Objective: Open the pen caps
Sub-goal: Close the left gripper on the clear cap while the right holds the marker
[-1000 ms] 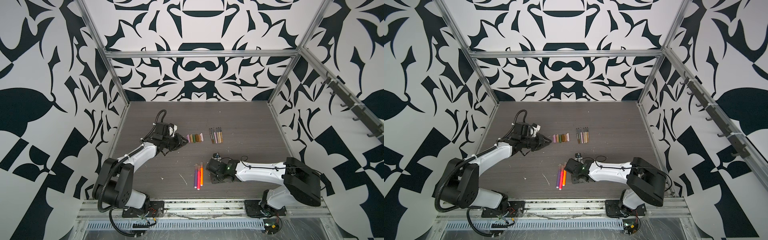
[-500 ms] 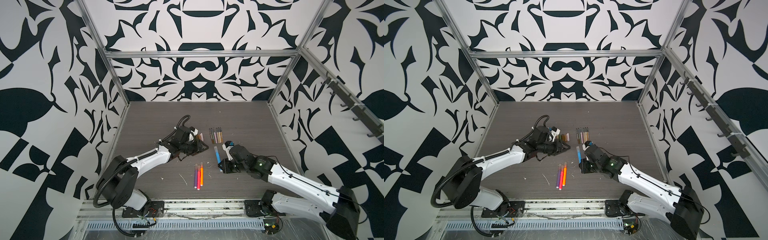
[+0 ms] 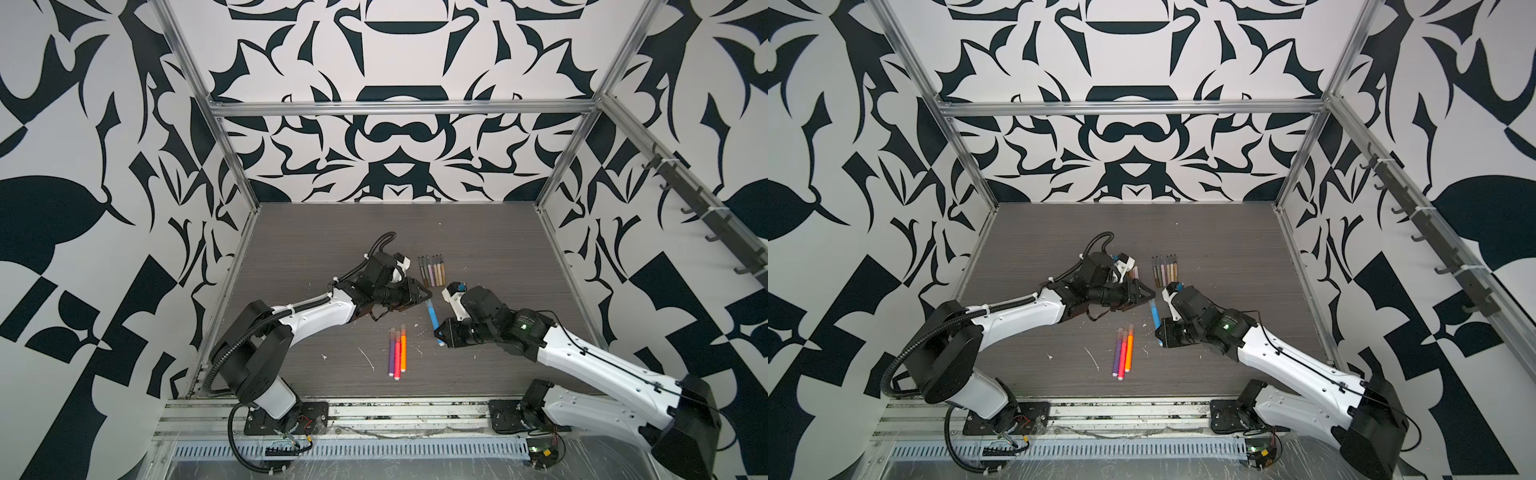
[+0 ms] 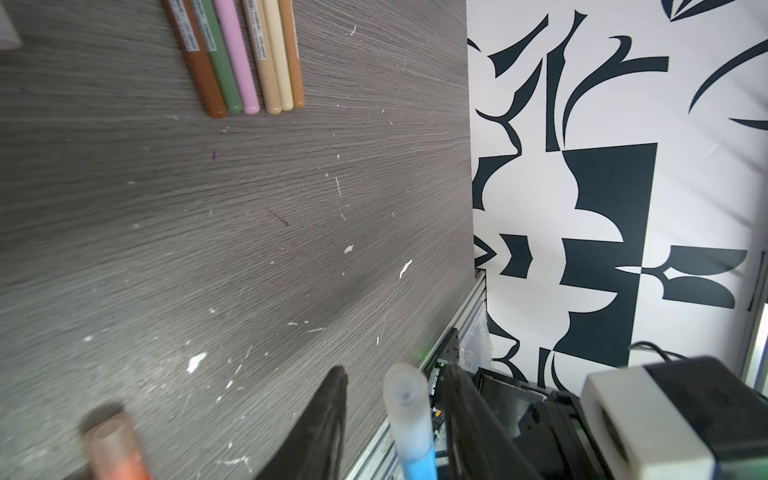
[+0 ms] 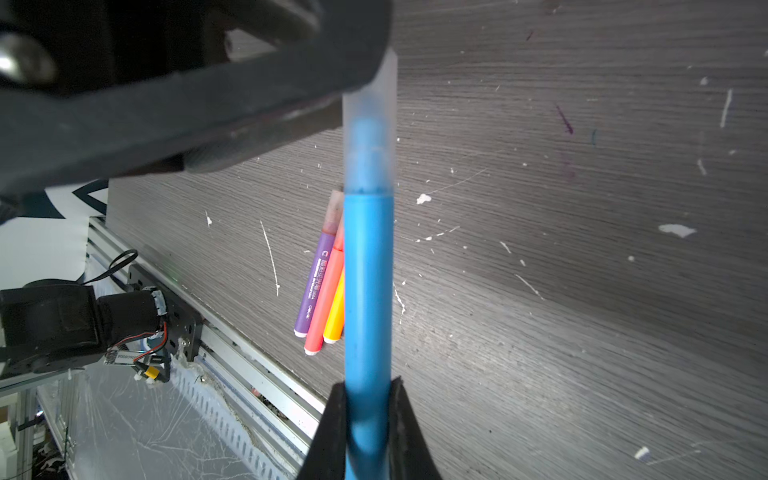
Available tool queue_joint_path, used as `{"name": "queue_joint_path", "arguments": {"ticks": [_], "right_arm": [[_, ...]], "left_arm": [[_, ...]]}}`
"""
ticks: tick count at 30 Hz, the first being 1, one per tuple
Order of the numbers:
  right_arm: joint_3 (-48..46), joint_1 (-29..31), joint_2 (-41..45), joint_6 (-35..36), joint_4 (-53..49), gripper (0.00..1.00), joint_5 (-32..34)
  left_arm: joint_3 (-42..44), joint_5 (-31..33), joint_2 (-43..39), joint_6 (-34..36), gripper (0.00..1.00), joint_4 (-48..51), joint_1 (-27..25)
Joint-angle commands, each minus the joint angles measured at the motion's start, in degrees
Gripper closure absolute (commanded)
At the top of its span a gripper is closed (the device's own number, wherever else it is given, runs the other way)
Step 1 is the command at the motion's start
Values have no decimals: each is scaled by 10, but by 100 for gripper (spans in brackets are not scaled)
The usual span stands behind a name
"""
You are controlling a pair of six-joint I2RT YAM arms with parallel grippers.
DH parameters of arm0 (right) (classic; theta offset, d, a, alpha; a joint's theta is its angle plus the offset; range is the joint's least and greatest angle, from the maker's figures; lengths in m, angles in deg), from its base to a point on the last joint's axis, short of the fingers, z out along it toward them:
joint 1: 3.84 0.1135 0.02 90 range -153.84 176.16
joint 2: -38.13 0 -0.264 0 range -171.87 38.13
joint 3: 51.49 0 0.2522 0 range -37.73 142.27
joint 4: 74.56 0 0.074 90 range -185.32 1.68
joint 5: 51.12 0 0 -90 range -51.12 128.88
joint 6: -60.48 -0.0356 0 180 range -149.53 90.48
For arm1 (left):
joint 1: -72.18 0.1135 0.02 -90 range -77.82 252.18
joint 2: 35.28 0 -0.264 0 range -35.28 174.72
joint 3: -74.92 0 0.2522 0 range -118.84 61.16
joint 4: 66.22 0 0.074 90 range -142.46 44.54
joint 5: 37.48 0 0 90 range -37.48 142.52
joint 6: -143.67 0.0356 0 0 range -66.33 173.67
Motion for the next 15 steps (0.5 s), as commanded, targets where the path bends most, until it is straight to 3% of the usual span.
{"name": "queue_joint_path", "arguments": {"ticks": [1,6,11,13,14,15], "right_arm": [[22,-2,7,5,13,100,-10],[24,-4,6,7,12,100,-6],[21,-5,3,8,16,100,-1],[20,-5,6,9,16,100,6],[19,-5,9,8,16,97,9],[18,-6,11,8,16,86,12]], "left_arm": [[-15,-3,19,-16,58,-24,-7],[-23,-7,26,-21,63,-30,-18],[-27,-15,24,-23,100,-35,-21],[-27,-17,20,-22,100,-39,-22],[-26,-18,17,-22,100,-40,-23],[-26,-19,14,-21,100,-41,-23]]}}
